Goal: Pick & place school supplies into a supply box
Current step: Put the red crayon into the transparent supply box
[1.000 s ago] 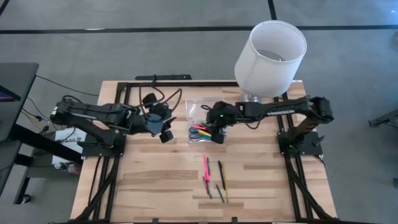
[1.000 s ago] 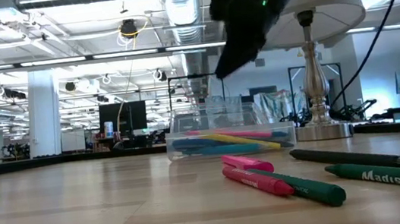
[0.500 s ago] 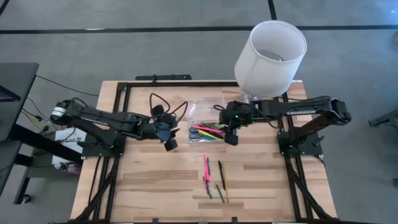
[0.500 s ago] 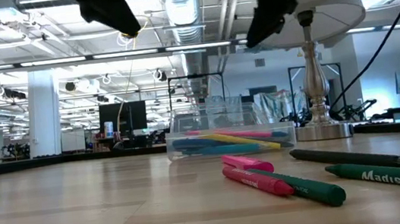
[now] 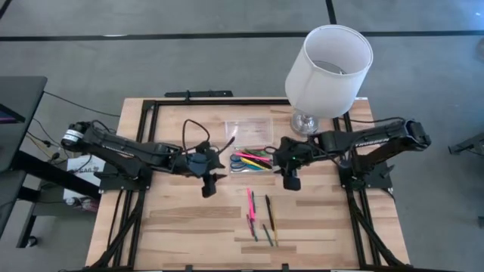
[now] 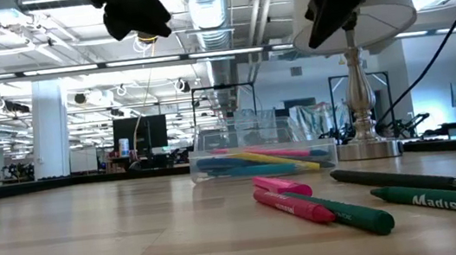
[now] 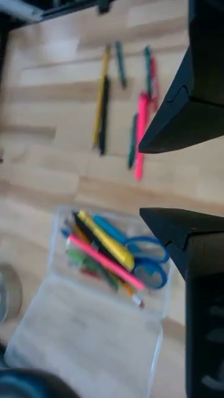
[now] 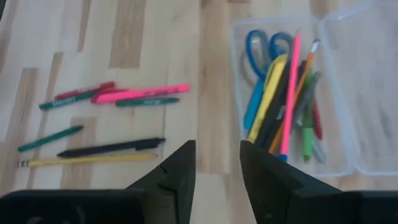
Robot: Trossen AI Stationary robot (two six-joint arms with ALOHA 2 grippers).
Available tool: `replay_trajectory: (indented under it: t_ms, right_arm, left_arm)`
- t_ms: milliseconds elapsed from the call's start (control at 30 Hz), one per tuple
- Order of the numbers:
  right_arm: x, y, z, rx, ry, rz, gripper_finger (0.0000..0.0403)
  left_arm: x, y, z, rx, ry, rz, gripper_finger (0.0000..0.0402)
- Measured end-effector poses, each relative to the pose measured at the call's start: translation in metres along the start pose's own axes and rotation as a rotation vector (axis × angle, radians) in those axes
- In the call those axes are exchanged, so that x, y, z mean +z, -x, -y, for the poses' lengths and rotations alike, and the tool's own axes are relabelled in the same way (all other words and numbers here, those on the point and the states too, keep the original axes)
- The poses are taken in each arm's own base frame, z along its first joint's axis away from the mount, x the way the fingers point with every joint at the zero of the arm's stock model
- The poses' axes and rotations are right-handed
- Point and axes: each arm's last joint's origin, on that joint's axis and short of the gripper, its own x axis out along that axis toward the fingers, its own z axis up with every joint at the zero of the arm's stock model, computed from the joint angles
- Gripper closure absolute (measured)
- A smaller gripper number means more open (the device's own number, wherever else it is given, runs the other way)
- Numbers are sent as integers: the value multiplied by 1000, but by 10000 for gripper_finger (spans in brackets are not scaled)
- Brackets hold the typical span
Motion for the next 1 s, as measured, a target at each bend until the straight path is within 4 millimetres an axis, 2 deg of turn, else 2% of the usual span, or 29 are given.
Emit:
replay_trajectory:
  t_ms: [167, 300, 667, 833, 1000]
  right_arm:
    - [-22, -4, -2, 8, -28, 20, 285]
    - [-42, -1, -2, 15, -82, 61, 285]
    - [-95, 20, -2, 53, -238, 203, 285]
    - [-115, 27, -8, 93, -275, 223, 285]
    - [-130, 30, -14, 131, -298, 242, 285]
  left_arm:
    - [-8, 2, 14, -45, -38, -13, 255]
    - [-19, -11, 27, -82, -56, -58, 255]
    - [-42, -96, 67, -349, -48, -83, 255]
    - [-55, -126, 74, -403, -51, -133, 255]
    - [-54, -154, 89, -440, -135, -138, 255]
